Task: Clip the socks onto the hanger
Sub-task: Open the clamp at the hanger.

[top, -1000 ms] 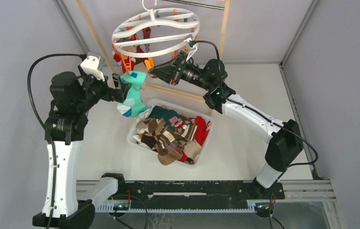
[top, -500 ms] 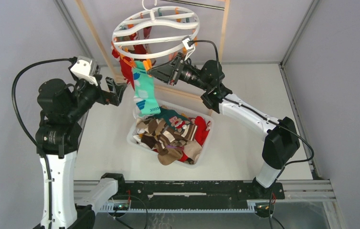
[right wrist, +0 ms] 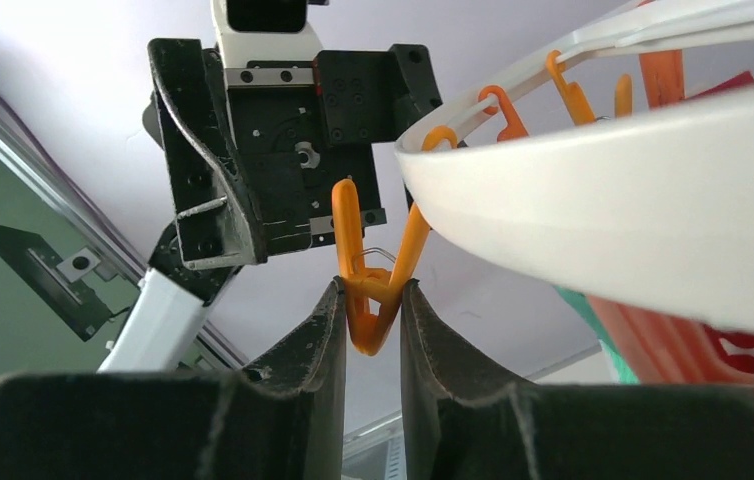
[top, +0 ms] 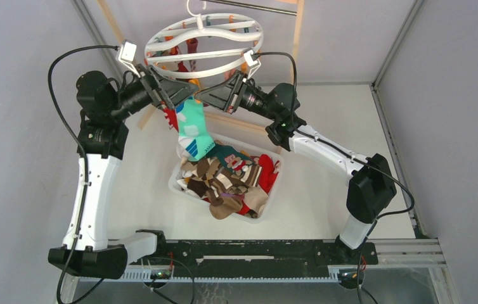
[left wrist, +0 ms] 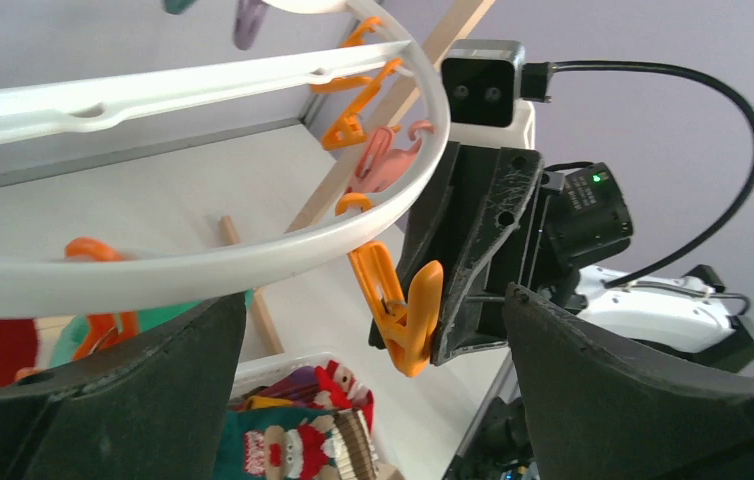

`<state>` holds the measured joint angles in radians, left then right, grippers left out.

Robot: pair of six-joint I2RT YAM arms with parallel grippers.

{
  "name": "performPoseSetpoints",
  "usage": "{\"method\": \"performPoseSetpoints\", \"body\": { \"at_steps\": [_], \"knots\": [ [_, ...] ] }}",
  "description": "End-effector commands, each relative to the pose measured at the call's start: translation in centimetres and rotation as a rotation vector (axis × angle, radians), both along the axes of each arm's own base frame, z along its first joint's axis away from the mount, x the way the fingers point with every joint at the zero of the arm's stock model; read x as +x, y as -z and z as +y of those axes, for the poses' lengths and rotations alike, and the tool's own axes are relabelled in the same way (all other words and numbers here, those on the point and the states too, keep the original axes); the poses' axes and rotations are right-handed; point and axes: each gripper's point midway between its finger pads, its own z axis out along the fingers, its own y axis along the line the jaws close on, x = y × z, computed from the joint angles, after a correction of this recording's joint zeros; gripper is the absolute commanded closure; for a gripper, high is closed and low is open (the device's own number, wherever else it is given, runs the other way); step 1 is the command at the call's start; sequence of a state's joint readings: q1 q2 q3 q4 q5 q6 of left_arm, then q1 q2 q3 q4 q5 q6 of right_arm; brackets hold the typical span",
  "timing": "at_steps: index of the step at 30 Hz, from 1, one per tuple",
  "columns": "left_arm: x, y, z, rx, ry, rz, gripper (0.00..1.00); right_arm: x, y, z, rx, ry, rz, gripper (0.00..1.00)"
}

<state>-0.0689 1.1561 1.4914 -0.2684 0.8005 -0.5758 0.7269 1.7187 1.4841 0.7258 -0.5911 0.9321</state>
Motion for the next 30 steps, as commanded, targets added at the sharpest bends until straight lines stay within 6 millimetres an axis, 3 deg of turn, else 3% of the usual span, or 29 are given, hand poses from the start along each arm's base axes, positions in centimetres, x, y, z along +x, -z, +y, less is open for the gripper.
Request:
{"method": "performPoseSetpoints", "body": {
  "at_steps": [1,13,20,26,30],
  "knots": [
    [-1.9,-3.2,-1.1,-0.094,0.114,-0.062,0.0,-2.4,-1.3,0.0,0.04,-0.091,-0.023,1.0],
    [-0.8,-1.8,-2.1,-0.152,0.222,-0.022,0.09,-2.8,-1.2,0.2,0.051,-0.121,-0.002,1.0],
    [-0.8,-2.3,-2.3,-0.176,0.249,-0.03,0.17,-2.8,-0.3,1.1,0.01,-0.112,-0.01,1.0],
    [0.2,-1.9,-2.1,-0.172,0.196,-0.013,0.37,-2.3,0.6,1.6,-0.069,0.007,-0.059,1.0],
    [1.2,-0.6,-1.2,-0.127,0.087,0.005,0.52,-2.2,0.9,2.0,-0.138,0.106,-0.115,1.0]
  ]
}}
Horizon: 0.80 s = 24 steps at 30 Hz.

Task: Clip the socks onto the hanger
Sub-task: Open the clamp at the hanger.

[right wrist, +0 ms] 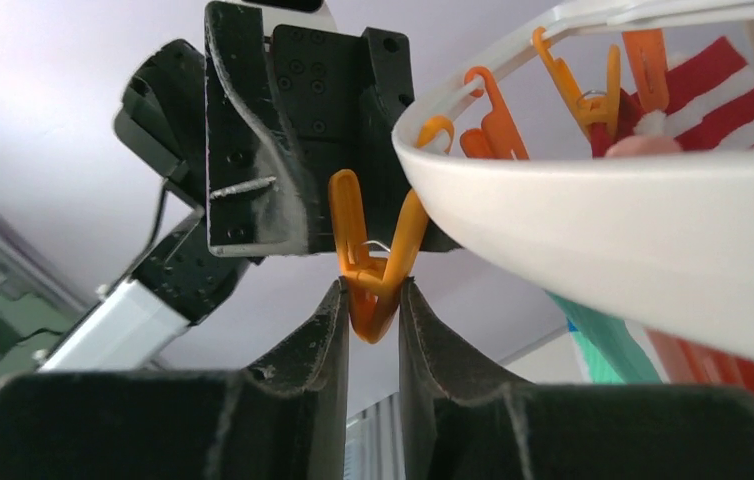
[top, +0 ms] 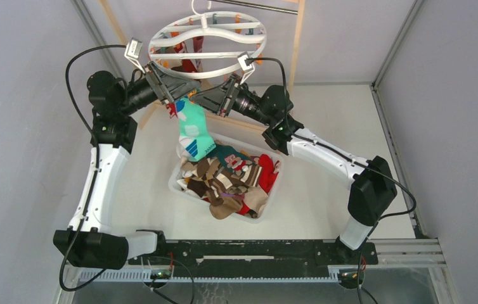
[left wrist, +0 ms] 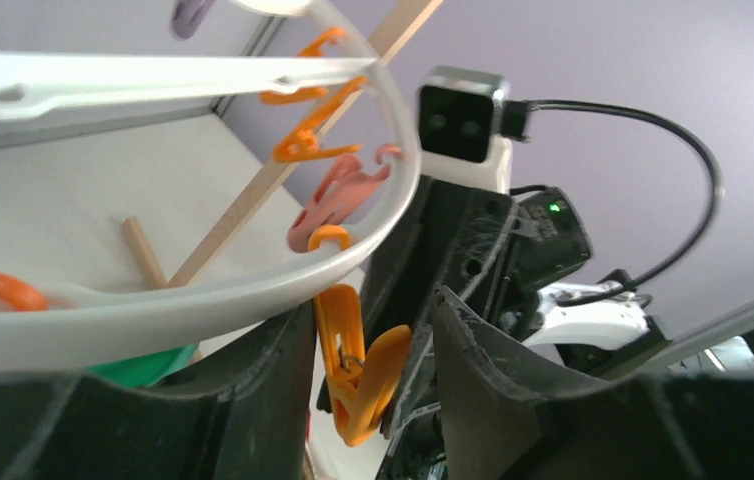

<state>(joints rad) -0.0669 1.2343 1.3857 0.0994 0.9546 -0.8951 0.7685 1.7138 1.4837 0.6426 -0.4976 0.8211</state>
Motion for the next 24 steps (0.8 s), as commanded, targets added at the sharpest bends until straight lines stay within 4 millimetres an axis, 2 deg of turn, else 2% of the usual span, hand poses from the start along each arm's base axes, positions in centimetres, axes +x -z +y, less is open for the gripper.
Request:
{"method": "performPoseSetpoints", "body": {
  "at_steps": [1,3,6,10,12,14,16,20,24],
  "knots": [
    [0.6,0.0,1.1,0.061,-0.126,-0.056,0.54,-2.5,-0.3,0.8,-0.108,0.049,-0.106,1.0],
    [0.9,1.1,1.6,0.097,-0.167,-0.033,0.56,-2.5,-0.5,0.9,-0.124,0.1,-0.131,1.0],
    [1.0,1.4,2.1,0.123,-0.215,-0.037,0.6,-2.3,-0.4,1.2,-0.165,0.166,-0.166,1.0],
    [1.0,1.3,2.5,0.139,-0.24,-0.044,0.74,-2.6,-0.4,1.5,-0.2,0.203,-0.204,0.92],
    [1.0,1.3,2.3,0.14,-0.227,-0.039,0.81,-2.5,-0.3,1.5,-0.197,0.204,-0.19,0.81],
    [0.8,1.4,2.0,0.134,-0.201,-0.026,0.87,-2.5,-0.5,0.9,-0.168,0.195,-0.161,0.64],
    [0.6,1.4,1.6,0.122,-0.165,-0.013,0.89,-2.5,-0.6,0.2,-0.124,0.179,-0.127,0.53],
    [-0.3,0.9,0.7,0.092,-0.069,0.001,0.91,-2.5,-0.5,-1.3,-0.013,0.132,-0.04,0.43],
    [-1.0,0.0,0.1,0.058,-0.002,0.005,0.9,-2.5,-0.1,-0.9,0.058,0.045,0.042,0.38]
  ]
}}
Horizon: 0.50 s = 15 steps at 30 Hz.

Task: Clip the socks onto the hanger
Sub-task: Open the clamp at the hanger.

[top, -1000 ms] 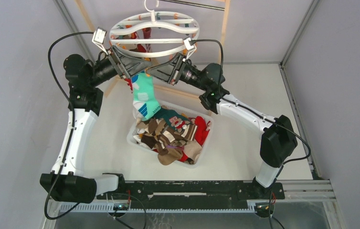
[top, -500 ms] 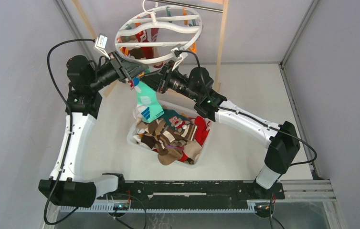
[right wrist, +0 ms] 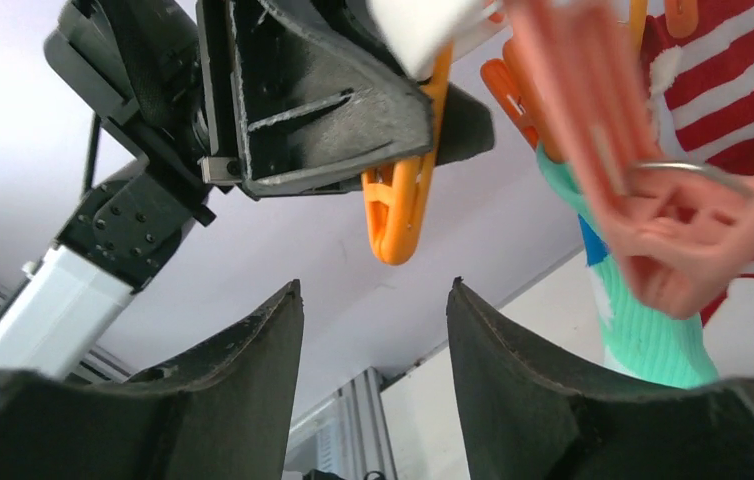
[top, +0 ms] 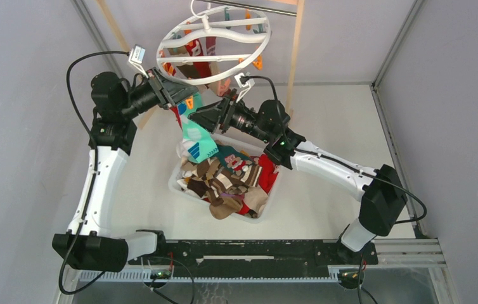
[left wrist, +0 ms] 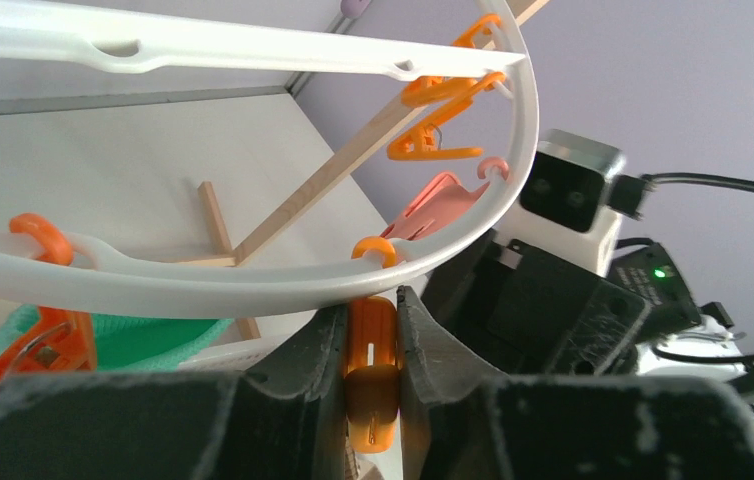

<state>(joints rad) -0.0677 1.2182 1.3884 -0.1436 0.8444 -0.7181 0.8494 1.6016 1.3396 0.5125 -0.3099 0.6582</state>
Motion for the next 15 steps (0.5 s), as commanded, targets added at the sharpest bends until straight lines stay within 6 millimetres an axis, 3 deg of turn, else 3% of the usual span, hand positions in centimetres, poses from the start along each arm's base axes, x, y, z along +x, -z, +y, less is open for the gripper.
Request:
{"method": "performPoseSetpoints", "body": {
  "at_steps": [1,7,15],
  "knots": [
    [-2.7,-3.8,-1.1,-0.05,0.135,-0.074,0.91,-1.3,-4.2,-0.7,0.215,-0.124,0.038,0.37],
    [-3.1,-4.0,-1.4,-0.064,0.174,-0.064,0.9,0.1,-4.7,-0.6,0.38,-0.181,0.137,0.36],
    [-3.4,-4.2,-1.4,-0.062,0.193,-0.072,0.92,1.0,-4.4,-0.2,0.421,-0.207,0.184,0.41]
  ]
}}
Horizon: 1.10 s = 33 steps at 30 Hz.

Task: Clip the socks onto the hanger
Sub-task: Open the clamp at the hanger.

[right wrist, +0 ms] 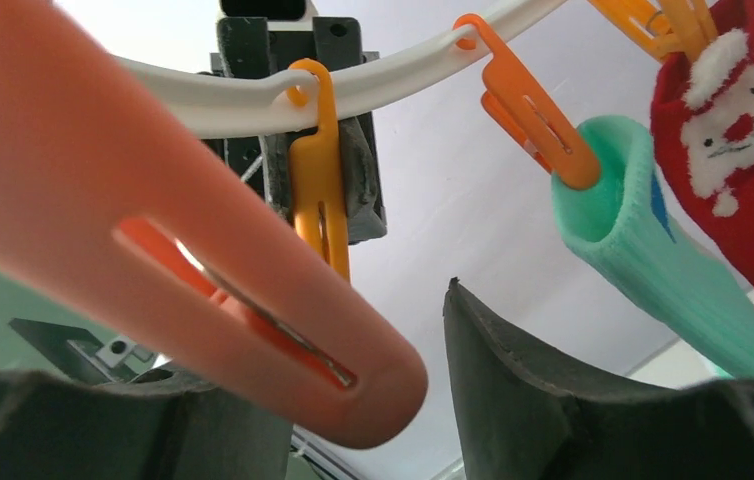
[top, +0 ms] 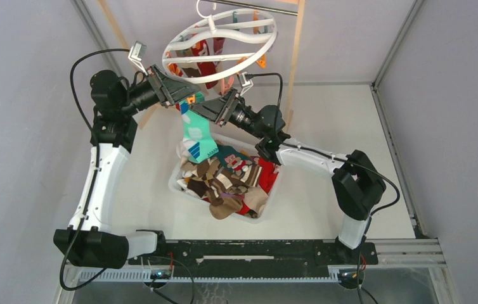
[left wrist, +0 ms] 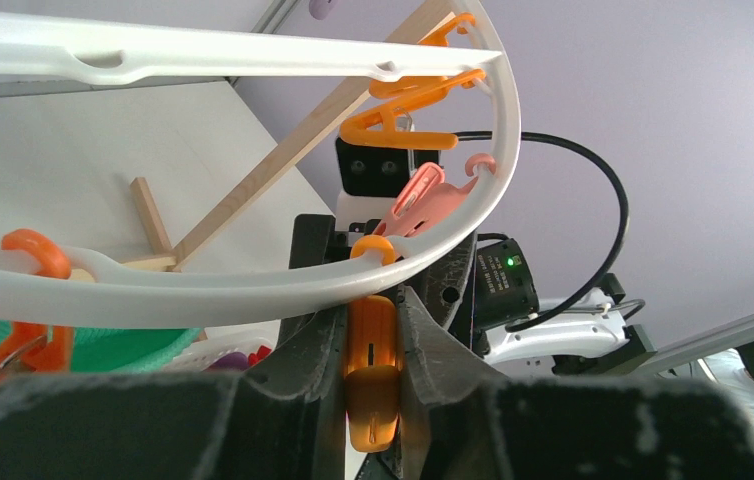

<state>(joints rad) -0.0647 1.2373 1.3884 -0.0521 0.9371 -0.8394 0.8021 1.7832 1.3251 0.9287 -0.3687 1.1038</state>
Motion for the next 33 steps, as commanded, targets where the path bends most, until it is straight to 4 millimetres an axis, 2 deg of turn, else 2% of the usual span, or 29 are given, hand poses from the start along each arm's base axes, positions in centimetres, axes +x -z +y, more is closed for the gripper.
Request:
{"method": "performPoseSetpoints", "body": {
  "at_steps": [1,11,13,15,16,18,19,20,21,24,27,31,33],
  "knots": [
    [-2.5,-3.0,-0.6,-0.001,0.101,-0.099,0.92,-0.8,-4.0,-1.3,0.131,-0.044,-0.041,0.42],
    [-2.7,-3.1,-0.6,0.001,0.116,-0.101,0.91,-1.0,-5.3,-0.8,0.176,-0.111,-0.084,0.55],
    [-2.8,-3.1,-0.6,0.003,0.119,-0.105,0.91,-0.9,-5.4,-0.7,0.18,-0.11,-0.084,0.64],
    [-2.8,-3.0,-0.5,0.01,0.108,-0.105,0.88,-0.8,-5.3,-0.9,0.183,-0.107,-0.088,0.81],
    [-2.7,-3.0,-0.3,0.014,0.091,-0.099,0.79,-0.7,-5.2,-0.9,0.182,-0.103,-0.087,0.89],
    [-2.4,-2.8,0.2,0.027,0.048,-0.074,0.5,-0.3,-4.8,-1.2,0.173,-0.079,-0.08,0.99],
    [-2.2,-2.7,0.7,0.034,0.009,-0.061,0.23,0.0,-4.5,-1.4,0.161,-0.059,-0.077,1.0],
    [-2.0,-2.6,1.2,0.051,-0.035,-0.059,0.12,0.3,-4.0,-1.4,0.14,-0.038,-0.081,1.0],
    [-2.0,-2.6,1.7,0.068,-0.077,-0.064,0.09,0.6,-3.8,-1.4,0.114,-0.016,-0.093,1.0],
    [-1.8,-2.2,3.3,0.133,-0.202,-0.076,0.05,1.5,-3.2,-1.1,0.027,0.067,-0.132,1.0],
    [-1.7,-2.2,4.9,0.209,-0.315,-0.09,0.04,2.6,-2.6,-1.0,-0.049,0.182,-0.199,1.0],
    [-0.6,-2.0,6.8,0.286,-0.435,-0.108,0.09,3.5,-2.7,-0.7,-0.118,0.328,-0.305,1.0],
    [-0.4,-2.1,6.9,0.296,-0.44,-0.115,0.14,3.9,-2.7,-0.1,-0.147,0.362,-0.338,1.0]
  ]
}}
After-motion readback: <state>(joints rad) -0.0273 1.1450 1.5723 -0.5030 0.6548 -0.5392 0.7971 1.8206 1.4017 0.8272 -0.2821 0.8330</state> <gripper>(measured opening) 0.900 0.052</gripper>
